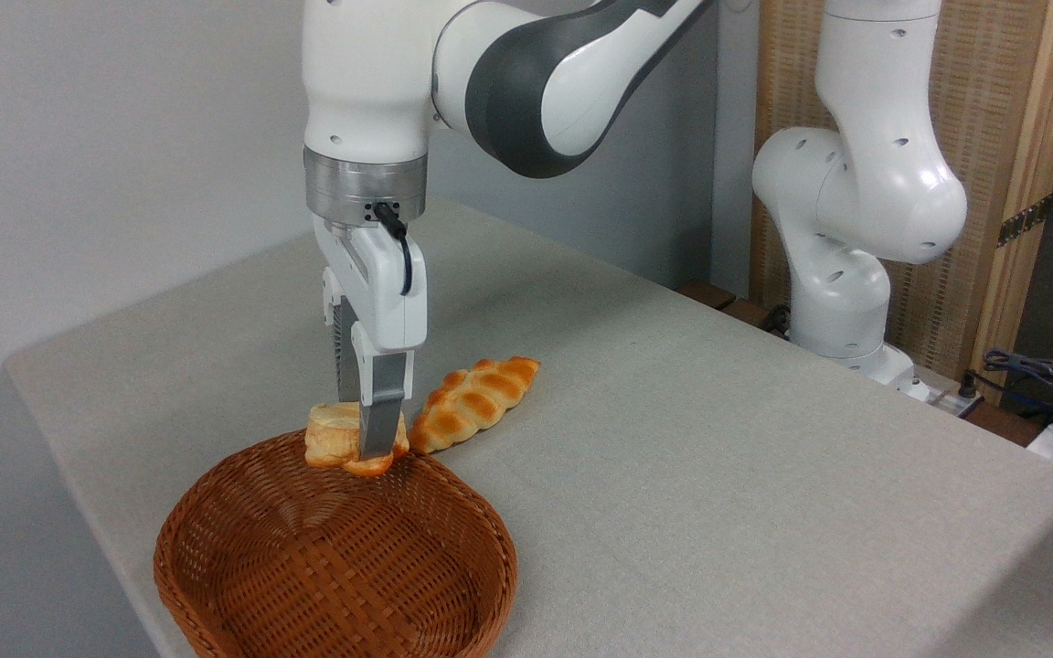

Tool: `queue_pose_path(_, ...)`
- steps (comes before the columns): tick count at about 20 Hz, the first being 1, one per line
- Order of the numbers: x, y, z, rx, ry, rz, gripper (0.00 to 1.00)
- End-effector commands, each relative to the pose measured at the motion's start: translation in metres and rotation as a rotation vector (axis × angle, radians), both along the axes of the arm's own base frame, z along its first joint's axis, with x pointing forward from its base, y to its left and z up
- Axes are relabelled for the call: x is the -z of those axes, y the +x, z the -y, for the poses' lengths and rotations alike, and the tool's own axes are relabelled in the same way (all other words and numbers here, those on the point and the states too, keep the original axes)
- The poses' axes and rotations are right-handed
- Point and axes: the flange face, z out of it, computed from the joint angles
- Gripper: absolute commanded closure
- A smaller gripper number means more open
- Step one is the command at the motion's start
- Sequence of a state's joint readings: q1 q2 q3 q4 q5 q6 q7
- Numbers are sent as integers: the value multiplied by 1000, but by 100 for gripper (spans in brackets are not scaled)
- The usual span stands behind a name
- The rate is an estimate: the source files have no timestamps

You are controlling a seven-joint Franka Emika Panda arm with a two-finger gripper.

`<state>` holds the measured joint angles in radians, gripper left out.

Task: Put bread into the basket
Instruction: 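Lift the round bun and carry it over the wicker basket, then open the gripper to drop the bun into the basket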

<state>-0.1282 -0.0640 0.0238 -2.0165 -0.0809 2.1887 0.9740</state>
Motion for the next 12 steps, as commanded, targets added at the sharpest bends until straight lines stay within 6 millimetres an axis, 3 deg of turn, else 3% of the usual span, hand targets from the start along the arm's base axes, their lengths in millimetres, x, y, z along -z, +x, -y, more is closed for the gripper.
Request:
queue_pose_path(1, -3, -1, 0, -20, -16, 14, 0)
queue_pose_path(12, -6, -1, 3, -73, -30, 11, 0)
